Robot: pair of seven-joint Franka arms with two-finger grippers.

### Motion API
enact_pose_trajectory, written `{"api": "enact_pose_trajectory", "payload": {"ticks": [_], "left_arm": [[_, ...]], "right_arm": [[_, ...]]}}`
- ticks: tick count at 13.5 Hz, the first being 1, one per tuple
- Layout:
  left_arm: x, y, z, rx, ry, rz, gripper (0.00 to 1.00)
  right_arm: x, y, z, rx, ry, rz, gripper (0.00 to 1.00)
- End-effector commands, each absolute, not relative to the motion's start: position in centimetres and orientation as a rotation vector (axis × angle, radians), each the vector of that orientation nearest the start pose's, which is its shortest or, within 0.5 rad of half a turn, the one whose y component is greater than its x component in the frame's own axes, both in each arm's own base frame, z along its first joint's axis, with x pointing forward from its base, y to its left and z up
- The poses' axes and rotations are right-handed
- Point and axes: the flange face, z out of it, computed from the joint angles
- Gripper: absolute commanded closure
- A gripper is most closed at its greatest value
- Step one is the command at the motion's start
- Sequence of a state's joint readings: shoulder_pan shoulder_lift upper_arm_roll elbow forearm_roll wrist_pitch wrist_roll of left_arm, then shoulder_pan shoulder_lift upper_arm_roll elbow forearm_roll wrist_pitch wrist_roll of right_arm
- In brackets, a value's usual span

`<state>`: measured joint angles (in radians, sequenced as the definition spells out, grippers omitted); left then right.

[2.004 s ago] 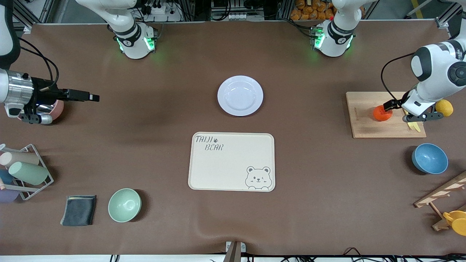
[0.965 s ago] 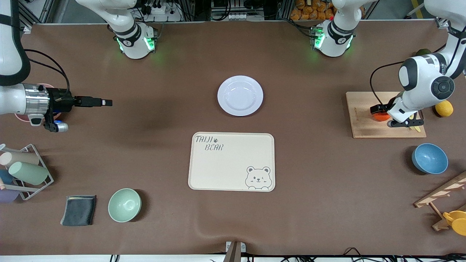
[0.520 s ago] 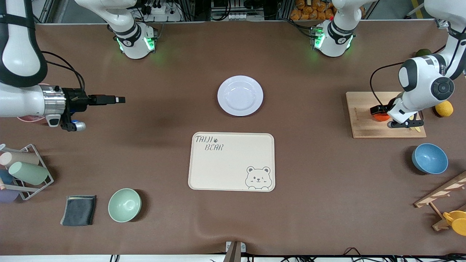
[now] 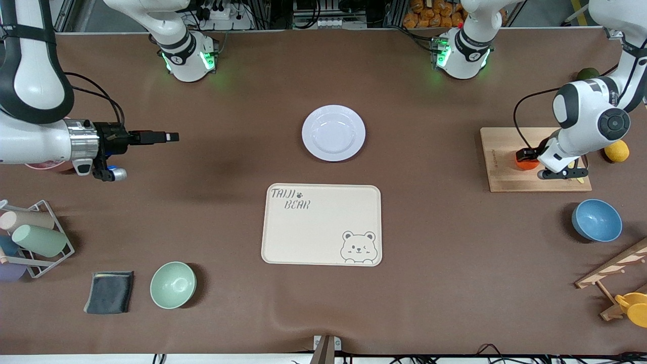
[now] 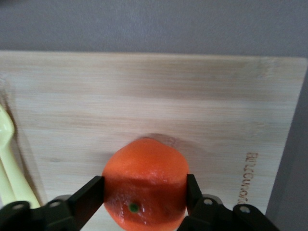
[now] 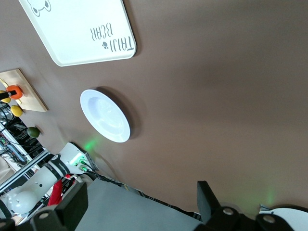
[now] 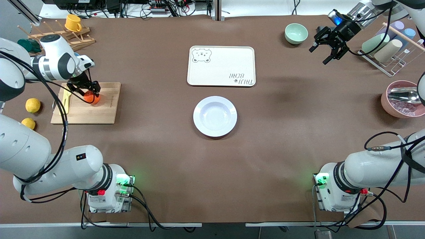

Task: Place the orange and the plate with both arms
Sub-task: 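Carry the orange with the left gripper over the white plate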

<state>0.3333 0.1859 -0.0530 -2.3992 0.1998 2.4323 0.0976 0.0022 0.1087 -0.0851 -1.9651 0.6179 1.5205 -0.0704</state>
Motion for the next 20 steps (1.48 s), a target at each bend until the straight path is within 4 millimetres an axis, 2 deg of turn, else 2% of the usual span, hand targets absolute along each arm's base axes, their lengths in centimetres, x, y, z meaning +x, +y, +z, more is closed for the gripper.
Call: {"api": "enact_pose_trajectory", "payload": {"ticks": [1, 3, 5, 7, 8, 10, 12, 14, 16, 17, 19, 20], "left_arm": [[49.5, 9.8, 28.2, -3.074, 0.014, 0.28, 0.95], [52.5, 7.2, 32.8, -3.119, 0.008, 0.348, 0.94], [54.8, 3.2, 37.2, -3.151, 0.033, 0.38, 0.94], [56.4, -2.0, 41.1, -3.157, 0.035, 0.35, 0.93], [57.0, -5.4, 43.0, -3.159, 0.019, 0.305, 0.93], [56.6, -12.0, 45.5, -3.153, -0.053, 0.303, 0.92], [55.6, -17.7, 46.7, -3.185, -0.117, 0.31, 0.92], [54.6, -21.6, 47.3, -3.228, -0.172, 0.353, 0.93], [52.6, -26.1, 46.9, -3.209, -0.195, 0.383, 0.92], [51.8, -27.9, 46.1, -3.199, -0.198, 0.418, 0.92], [49.8, -32.8, 43.9, -3.178, -0.179, 0.472, 0.92], [49.2, -34.3, 42.8, -3.166, -0.225, 0.483, 0.92]], "right_arm": [[51.9, 2.4, 40.3, -2.382, 0.205, 0.617, 0.0], [51.5, 2.6, 39.9, -2.361, 0.211, 0.625, 0.0], [51.1, 2.5, 39.5, -2.359, 0.216, 0.627, 0.0], [51.0, 2.5, 39.3, -2.358, 0.212, 0.628, 0.0], [51.0, 2.5, 39.3, -2.357, 0.203, 0.623, 0.0], [50.5, 2.4, 38.7, -2.356, 0.2, 0.618, 0.0], [49.6, 2.3, 38.0, -2.357, 0.198, 0.599, 0.0], [49.1, 2.6, 37.4, -2.328, 0.211, 0.603, 0.0], [48.8, 2.7, 37.1, -2.315, 0.2, 0.602, 0.0], [48.8, 2.6, 37.0, -2.315, 0.197, 0.599, 0.0], [48.8, 2.6, 37.0, -2.313, 0.197, 0.6, 0.0], [48.8, 2.6, 37.0, -2.313, 0.197, 0.6, 0.0]]}}
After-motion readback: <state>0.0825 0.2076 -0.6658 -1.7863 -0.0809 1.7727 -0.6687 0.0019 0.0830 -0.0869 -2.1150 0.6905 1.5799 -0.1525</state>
